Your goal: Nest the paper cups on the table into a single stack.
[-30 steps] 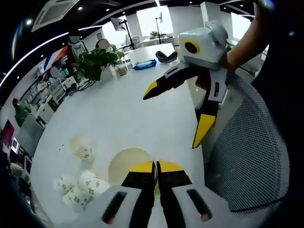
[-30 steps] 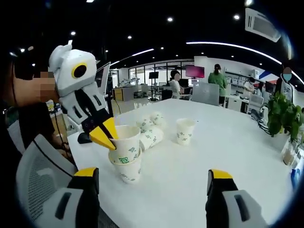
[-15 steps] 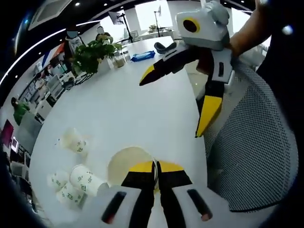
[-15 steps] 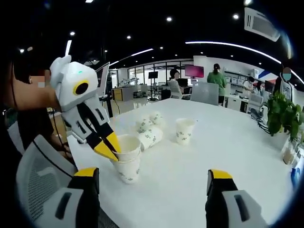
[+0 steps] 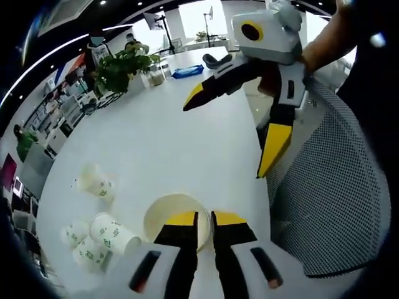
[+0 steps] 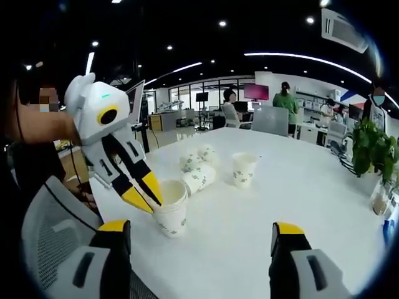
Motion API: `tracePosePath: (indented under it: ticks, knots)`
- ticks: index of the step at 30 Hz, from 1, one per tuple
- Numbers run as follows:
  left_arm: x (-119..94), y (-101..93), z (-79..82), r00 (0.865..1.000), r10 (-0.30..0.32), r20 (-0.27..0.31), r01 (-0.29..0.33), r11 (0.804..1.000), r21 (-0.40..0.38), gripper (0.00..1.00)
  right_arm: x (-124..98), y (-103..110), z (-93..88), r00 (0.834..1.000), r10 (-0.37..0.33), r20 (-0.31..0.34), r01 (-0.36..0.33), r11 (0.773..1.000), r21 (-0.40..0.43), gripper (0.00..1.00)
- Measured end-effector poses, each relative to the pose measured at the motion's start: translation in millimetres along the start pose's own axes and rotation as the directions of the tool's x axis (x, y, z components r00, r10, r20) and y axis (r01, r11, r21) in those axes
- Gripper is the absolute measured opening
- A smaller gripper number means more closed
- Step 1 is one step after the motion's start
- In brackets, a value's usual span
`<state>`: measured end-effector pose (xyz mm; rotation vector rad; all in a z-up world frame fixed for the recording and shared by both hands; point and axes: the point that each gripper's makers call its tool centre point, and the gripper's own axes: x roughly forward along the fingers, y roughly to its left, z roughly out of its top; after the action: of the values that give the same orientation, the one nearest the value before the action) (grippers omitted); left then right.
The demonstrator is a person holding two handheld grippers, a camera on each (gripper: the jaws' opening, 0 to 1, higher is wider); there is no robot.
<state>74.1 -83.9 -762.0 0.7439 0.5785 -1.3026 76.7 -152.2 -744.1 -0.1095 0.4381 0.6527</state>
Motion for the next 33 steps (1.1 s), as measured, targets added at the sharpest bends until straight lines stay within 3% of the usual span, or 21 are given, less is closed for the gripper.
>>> tracePosePath:
  ticks: [6,23,33]
  knots:
    - [-6,1.5,6.4,1.000,-0.003,0.020,0.003,1.000,0.000,0.00,1,1,-2.0,1.000,0.008,-0.007,-0.008,1.000,-0.003,0.93]
    - [-3,2.5,2.7,1.000,-0.008,0.026,0.009,0.999,-0.045,0.00,0,0,-1.4,1.000,0.001,-0.008,-0.001,1.000,0.000,0.92]
    - [-17,16.7,13.0,0.996,0.023,0.083,-0.017,0.997,-0.077,0.02,0,-1,-0.7,1.000,-0.003,-0.001,0.003,1.000,0.008,0.93]
